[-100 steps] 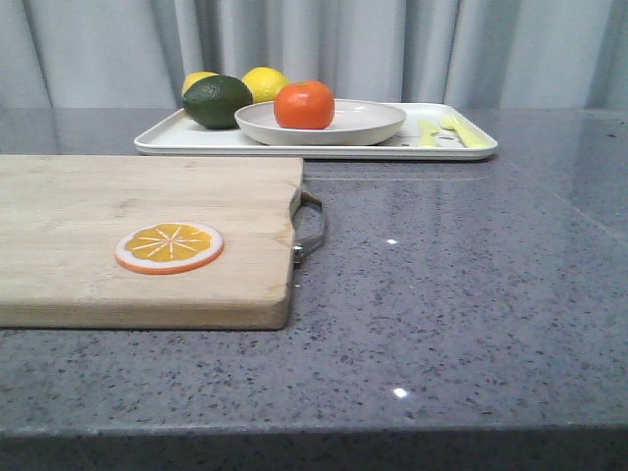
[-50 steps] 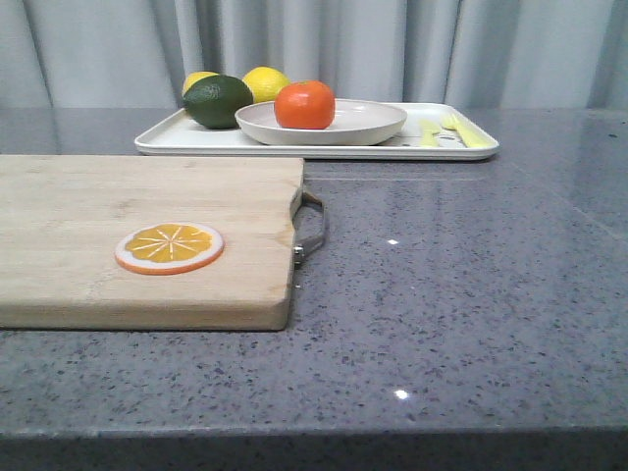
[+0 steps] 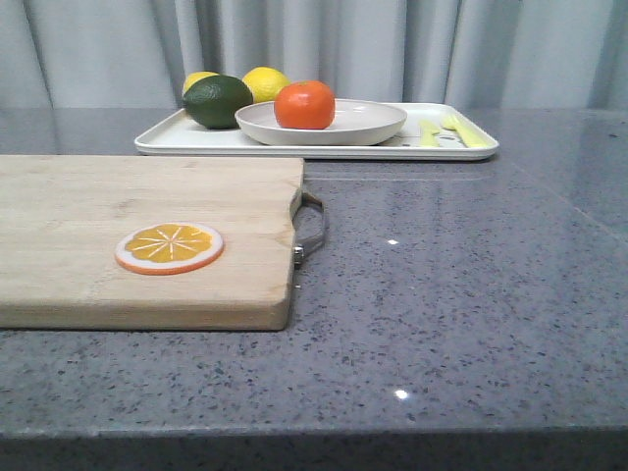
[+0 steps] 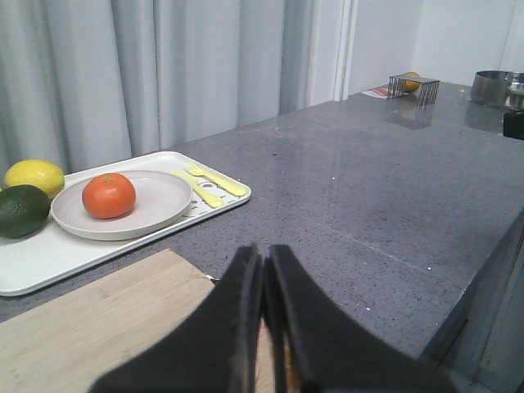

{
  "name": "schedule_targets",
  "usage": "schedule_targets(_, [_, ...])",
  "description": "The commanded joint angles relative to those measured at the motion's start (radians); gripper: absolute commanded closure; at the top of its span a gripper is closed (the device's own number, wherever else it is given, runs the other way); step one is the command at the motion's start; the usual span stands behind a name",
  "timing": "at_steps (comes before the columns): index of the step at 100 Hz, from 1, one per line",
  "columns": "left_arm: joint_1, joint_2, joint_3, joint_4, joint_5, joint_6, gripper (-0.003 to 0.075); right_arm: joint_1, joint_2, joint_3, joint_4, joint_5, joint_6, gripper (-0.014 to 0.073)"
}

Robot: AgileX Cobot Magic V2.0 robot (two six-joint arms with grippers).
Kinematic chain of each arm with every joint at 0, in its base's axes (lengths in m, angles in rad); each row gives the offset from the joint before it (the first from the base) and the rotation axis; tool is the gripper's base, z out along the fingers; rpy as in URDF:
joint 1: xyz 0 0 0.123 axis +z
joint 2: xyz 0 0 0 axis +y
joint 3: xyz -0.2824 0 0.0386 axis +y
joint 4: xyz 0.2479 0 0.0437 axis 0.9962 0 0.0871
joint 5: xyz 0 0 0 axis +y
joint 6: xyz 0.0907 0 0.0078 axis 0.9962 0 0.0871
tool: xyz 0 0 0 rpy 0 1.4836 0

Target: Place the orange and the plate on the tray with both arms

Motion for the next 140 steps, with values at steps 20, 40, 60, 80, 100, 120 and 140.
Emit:
schedule_targets(20, [0.106,0.023,0.069,0.009,-0.349,0.003,0.0740,-0.002,0.010,-0.020,-0.009,-0.075,-0.007,0.0662])
schedule_targets(40, [0.318,0.021,0.186,0.009,-0.476,0.003,0.0740,-0.002,0.010,-0.020,-0.009,-0.075,-0.007,0.0662])
schedule_targets(60, [0.512,-0.057,0.321,0.009,-0.476,0.003,0.0740,-0.002,0.010,-0.020,-0.009,-0.075,-0.007,0.0662])
schedule_targets(80, [0.670,-0.153,0.438,0.009,-0.476,0.003,0.0740,-0.002,0.010,-0.020,-0.009,-0.075,-0.007,0.0662])
schedule_targets(100, [0.755,-0.245,0.545,0.009,-0.476,0.003,0.0740,-0.002,0.010,-0.020,-0.009,-0.075,-0.007,0.0662])
schedule_targets(120, [0.762,-0.316,0.629,0.009,-0.446,0.003,0.0740,-0.002,0.010,-0.020,-0.009,-0.075,-0.007,0.0662])
schedule_targets(140, [0.766,-0.314,0.627,0.051,-0.416,0.003,0.0740,-0.002,0.010,-0.020,-0.009,-0.077,-0.007,0.0662])
